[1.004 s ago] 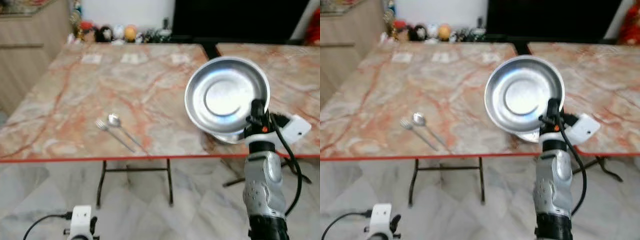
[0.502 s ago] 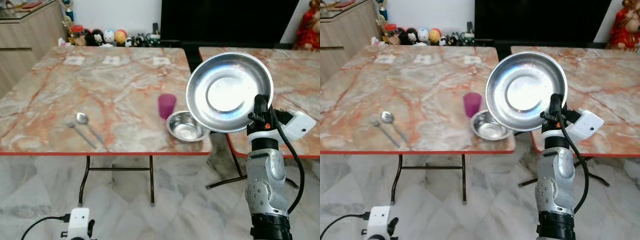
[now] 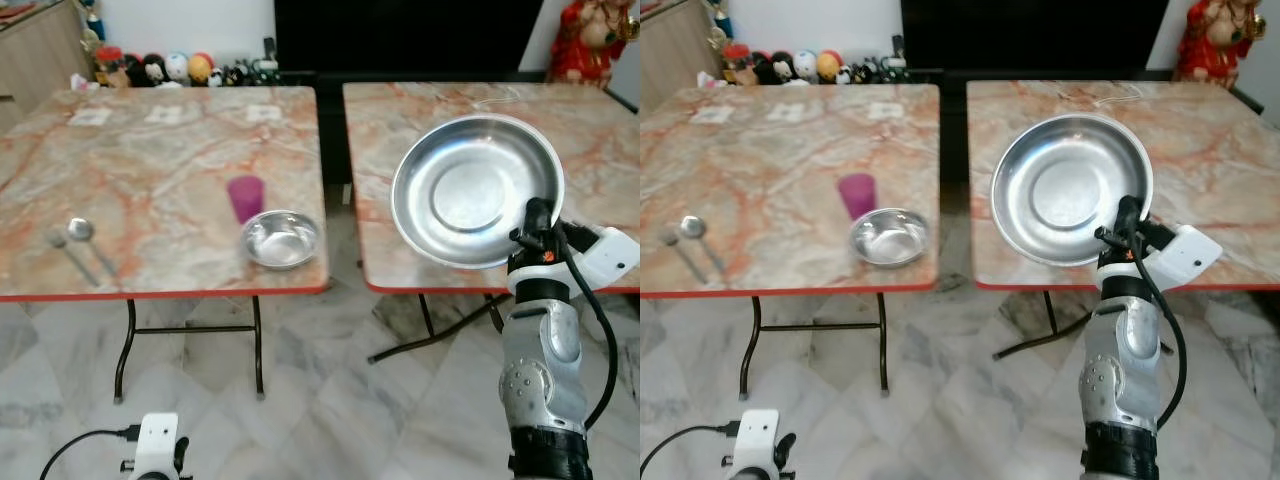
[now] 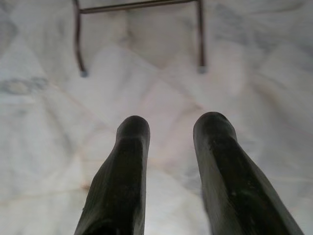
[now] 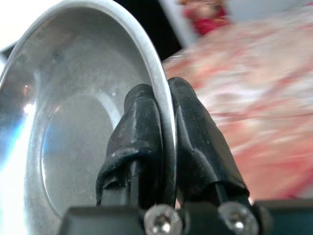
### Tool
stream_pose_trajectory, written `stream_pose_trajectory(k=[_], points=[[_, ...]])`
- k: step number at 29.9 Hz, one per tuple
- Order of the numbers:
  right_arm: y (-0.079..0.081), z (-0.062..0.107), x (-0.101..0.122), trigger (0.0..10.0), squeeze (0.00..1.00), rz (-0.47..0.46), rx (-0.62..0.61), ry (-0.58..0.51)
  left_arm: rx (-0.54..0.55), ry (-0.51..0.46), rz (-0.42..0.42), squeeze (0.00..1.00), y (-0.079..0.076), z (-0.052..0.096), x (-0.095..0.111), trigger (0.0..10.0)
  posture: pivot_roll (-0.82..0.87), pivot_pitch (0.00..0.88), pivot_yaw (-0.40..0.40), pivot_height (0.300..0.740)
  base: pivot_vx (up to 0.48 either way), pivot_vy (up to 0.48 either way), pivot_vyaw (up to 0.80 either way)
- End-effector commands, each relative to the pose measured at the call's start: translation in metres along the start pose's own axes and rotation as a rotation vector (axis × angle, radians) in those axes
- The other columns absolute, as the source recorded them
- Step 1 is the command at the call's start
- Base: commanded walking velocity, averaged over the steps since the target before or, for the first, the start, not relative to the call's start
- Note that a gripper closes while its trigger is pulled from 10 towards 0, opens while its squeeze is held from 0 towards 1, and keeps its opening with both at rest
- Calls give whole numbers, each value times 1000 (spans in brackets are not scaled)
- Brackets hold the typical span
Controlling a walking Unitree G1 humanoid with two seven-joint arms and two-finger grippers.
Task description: Setting the table
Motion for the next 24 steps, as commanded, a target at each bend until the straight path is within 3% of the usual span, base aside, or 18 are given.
stream_pose_trajectory(k=[1, 9, 13, 20, 24], points=[[6, -2, 6, 10000, 0, -9, 12, -27, 12, 25, -1, 0, 6, 1, -7, 10000, -103, 42, 27, 740, 240, -412, 0], [-3, 0, 8, 10000, 0, 2, -29, -38, 6, 29, -7, 0, 5, 2, -9, 10000, -104, 55, 31, 740, 250, -397, 0], [-5, 0, 8, 10000, 0, 8, -44, -40, -38, 29, 12, 0, -4, 2, -8, 10000, -99, 58, 29, 740, 0, 0, 0], [-15, -2, 11, 10000, 0, 17, -94, -58, -53, 27, 21, 0, -5, 2, -9, 10000, -99, 60, 27, 740, 0, 0, 0], [-22, -2, 13, 10000, 0, 14, -130, -60, -51, 38, 27, 0, -4, 3, -12, 10000, -99, 60, 27, 740, 368, 0, 0]])
Point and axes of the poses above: a point about 5 cm out from each wrist's last joint towards the gripper, its own z axis pointing back from the gripper into the wrist, its own x axis along the axis of the wrist's last joint, y = z × x, the point moved 6 cm from there along -z, pointing out of the wrist towards the gripper, and after that the axes turned 12 degrees about -z, right-handed, at the moved point
